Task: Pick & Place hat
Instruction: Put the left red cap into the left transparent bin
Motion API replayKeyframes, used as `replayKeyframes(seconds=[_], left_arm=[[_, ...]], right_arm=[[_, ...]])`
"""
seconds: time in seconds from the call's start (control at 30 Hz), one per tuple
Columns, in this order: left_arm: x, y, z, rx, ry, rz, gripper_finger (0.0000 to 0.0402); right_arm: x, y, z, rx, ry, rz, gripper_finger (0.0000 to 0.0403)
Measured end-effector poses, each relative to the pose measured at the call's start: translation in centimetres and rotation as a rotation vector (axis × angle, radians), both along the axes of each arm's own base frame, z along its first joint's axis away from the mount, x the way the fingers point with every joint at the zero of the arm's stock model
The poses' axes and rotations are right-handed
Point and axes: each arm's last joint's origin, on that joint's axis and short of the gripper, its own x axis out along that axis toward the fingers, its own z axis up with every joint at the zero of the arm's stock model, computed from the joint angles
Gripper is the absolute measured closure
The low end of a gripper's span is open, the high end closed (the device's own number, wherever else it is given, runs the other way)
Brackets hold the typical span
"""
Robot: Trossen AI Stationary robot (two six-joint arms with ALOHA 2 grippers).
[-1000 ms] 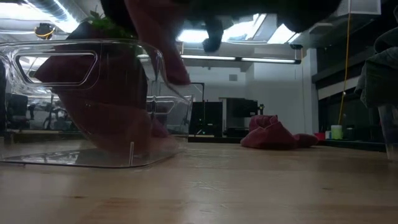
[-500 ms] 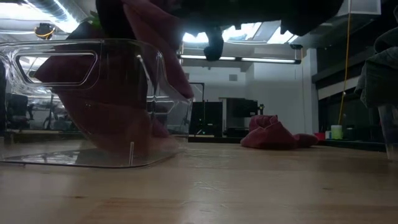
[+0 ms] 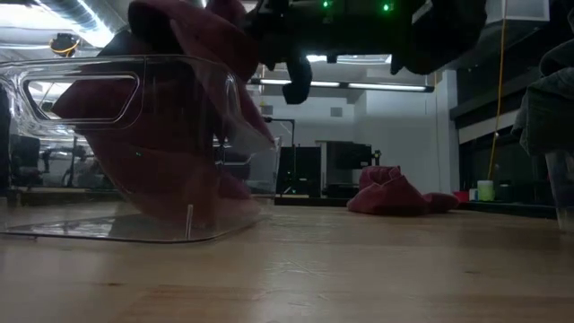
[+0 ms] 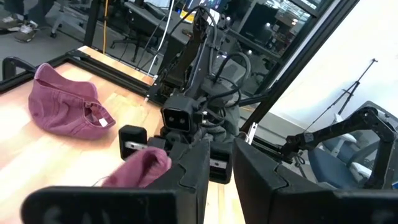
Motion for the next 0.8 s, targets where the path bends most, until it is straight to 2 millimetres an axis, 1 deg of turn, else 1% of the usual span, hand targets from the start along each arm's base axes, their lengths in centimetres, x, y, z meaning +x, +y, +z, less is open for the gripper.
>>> replayKeyframes(seconds=[0.17, 0.33, 0.4, 0.53, 0.8], left_arm=[[0.0, 0.0, 0.0, 0.000, 0.000, -0.001, 0.0337], [0.0, 0.0, 0.0, 0.000, 0.003, -0.002, 0.0337], [0.0, 0.0, -0.1, 0.002, 0.007, -0.002, 0.0337], [0.0, 0.0, -0.2, 0.004, 0.018, -0.003, 0.0337], [0.0, 0.0, -0.2, 0.005, 0.021, -0.004, 0.0337]], right_arm=[[-0.1, -0.1, 0.3, 0.011, -0.034, -0.041, 0.0395], [0.6, 0.0, 1.8, 0.010, -0.082, -0.042, 0.0395], [0.9, 0.3, 1.6, 0.010, -0.046, -0.039, 0.0395], [1.1, 1.1, 0.6, 0.036, -0.019, -0.044, 0.0395], [0.3, 3.4, -0.1, 0.048, 0.020, -0.126, 0.0395]])
